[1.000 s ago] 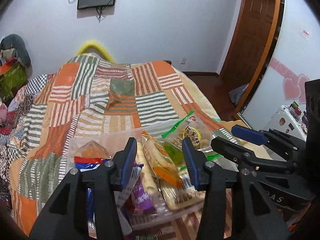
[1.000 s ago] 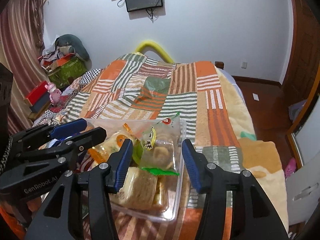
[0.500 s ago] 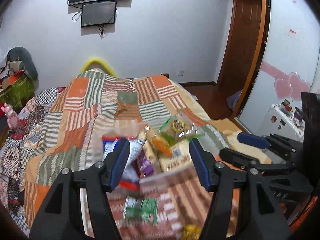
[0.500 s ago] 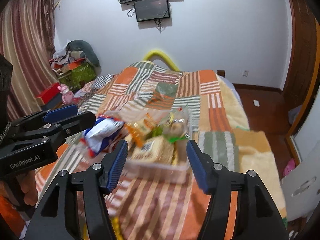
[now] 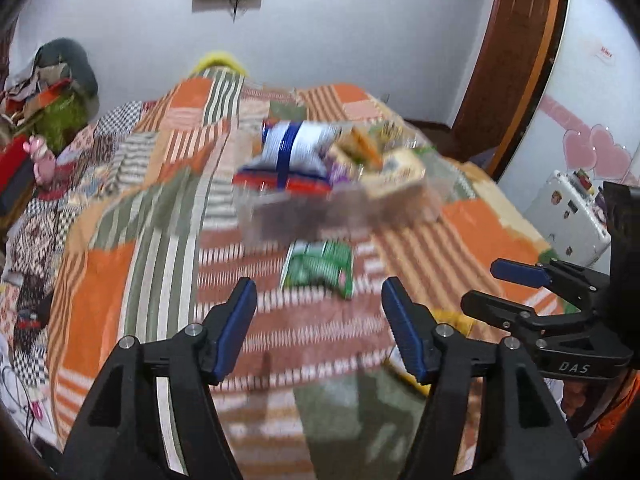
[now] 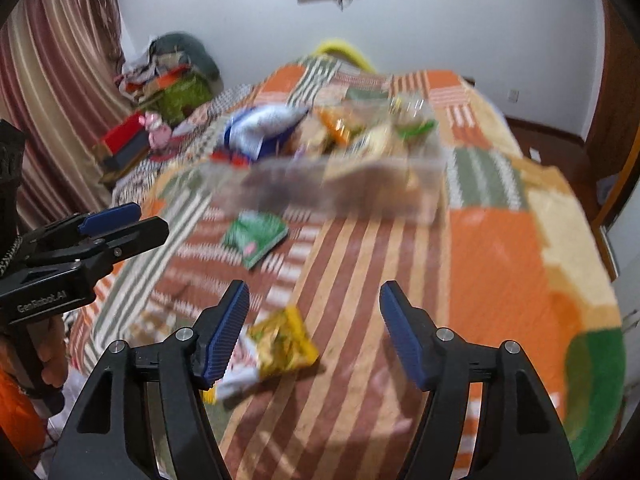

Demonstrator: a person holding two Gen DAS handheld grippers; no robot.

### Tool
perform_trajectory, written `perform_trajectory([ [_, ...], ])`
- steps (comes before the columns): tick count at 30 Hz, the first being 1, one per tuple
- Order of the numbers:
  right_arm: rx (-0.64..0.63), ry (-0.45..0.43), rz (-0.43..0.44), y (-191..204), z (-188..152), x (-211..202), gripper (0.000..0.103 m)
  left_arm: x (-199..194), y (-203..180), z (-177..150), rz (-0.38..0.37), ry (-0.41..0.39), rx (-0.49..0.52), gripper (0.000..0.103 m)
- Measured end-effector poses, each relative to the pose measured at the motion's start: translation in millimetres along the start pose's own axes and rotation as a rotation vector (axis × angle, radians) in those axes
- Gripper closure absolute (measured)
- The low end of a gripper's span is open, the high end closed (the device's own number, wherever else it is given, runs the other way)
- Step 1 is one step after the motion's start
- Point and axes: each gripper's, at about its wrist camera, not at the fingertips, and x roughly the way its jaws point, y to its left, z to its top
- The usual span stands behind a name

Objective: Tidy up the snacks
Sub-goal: 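Grasp green chip bag with left while right grasps yellow snack strip, then drop green chip bag into clear box with left while right drops yellow strip in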

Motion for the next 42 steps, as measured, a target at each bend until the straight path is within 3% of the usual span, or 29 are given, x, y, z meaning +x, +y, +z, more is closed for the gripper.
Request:
perform_trajectory([
  [7, -0.014, 0.121, 0.042, 14, -21, 39, 0.039, 2, 1, -27, 0.015, 0.036, 0.0, 0.038],
  [10, -0.007, 0.118, 0.061, 15, -22, 46, 0.04, 5, 2, -35, 0.007, 0.044, -0.008, 0.038],
  [11, -0.007, 0.115, 0.063, 15, -22, 46, 0.044, 6, 2, -36, 0.005, 0.049, -0.011, 0.038],
  [13, -0.002, 0.117, 0.093, 14, -21, 47, 0.068, 10, 3, -37, -0.001, 0.062, -0.017, 0.038],
  [15, 0.0, 0.111, 0.119, 15, -20, 47, 0.074, 15, 4, -37, 0.0, 0.074, -0.021, 0.038],
  [19, -0.032, 0.066, 0.082, 25, -22, 38, 0.083, 24, 5, -31, -0.013, 0.08, -0.034, 0.038],
  [30, 0.014, -0.032, -0.025, -12, 6, 24, 0.09, 70, -1, 7, -0.026, 0.098, -0.02, 0.033],
  [39, 0.06, -0.089, -0.049, -34, 20, 17, 0.09, 131, 6, 23, -0.013, 0.172, 0.0, 0.033],
  [42, 0.062, -0.094, -0.052, -39, 21, 16, 0.09, 137, 6, 23, -0.003, 0.151, 0.018, 0.033],
])
